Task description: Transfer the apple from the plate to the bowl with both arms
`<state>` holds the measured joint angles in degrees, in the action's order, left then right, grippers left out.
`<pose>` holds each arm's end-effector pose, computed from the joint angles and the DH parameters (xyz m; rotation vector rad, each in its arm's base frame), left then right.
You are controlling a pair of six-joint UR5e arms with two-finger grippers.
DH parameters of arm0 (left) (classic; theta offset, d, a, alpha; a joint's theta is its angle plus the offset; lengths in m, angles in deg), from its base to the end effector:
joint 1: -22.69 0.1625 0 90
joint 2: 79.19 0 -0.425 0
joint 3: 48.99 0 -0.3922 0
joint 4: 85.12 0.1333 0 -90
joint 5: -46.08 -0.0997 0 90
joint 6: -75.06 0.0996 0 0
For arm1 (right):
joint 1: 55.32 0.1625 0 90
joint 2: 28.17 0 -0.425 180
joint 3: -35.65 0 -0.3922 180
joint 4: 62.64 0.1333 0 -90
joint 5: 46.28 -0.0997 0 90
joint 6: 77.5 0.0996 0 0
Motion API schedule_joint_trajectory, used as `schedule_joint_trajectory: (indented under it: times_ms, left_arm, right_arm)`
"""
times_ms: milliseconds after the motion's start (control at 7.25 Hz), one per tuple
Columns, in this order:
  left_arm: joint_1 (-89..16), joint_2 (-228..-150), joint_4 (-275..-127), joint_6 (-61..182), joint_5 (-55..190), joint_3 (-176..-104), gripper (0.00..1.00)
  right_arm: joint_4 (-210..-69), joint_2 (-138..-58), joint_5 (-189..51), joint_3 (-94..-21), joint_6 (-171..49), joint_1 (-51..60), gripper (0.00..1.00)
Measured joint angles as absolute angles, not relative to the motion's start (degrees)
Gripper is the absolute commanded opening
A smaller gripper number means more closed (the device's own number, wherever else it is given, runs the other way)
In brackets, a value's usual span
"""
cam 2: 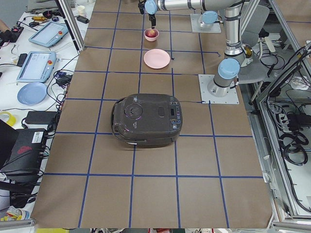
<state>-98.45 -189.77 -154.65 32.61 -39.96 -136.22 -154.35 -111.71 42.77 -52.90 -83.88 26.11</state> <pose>-0.4442 -0.4642 0.3458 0.2989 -3.0438 -0.0065 0.0541 -0.5465 0.4454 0.0603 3.1159 0.0856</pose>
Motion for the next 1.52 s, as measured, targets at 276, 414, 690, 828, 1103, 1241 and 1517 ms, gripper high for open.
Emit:
schedule_joint_trajectory:
  times_ms: [276,414,690,828,1103,1241,1517]
  left_arm:
    - [-96.58,-181.93,-163.82,39.28,-40.36,-136.22,1.0]
    - [-95.34,-178.61,-168.51,43.25,-40.85,-136.31,1.0]
    - [-89.68,-174.24,-175.52,52.17,-41.53,-136.2,1.0]
    - [-85.15,-172.91,-176.54,55.78,-41.91,-135.94,1.0]
    - [-76.39,-171.53,-176.89,64.21,-42.89,-134.64,1.0]
    - [-72.96,-171.26,-176.99,68.12,-43.19,-134.08,1.0]
    - [-69.23,-171.04,-175.44,71.07,-43.01,-133.69,1.0]
  right_arm:
    - [-153.77,-113.33,42.62,-53.14,-83.6,26.99,1.0]
    - [-153.62,-113.89,42.49,-53.29,-83.57,28.01,1.0]
    - [-153.53,-114.68,41.61,-53.36,-83.25,30.1,1.0]
    - [-153.52,-115.06,41.43,-53.38,-81.68,31.64,1.0]
    - [-153.5,-115.83,41.72,-53.41,-78.1,34.17,1.0]
    - [-153.44,-116.42,41.85,-53.44,-77.55,34.72,1.0]
    - [-153.41,-117.25,41.6,-53.46,-77.34,35.0,1.0]
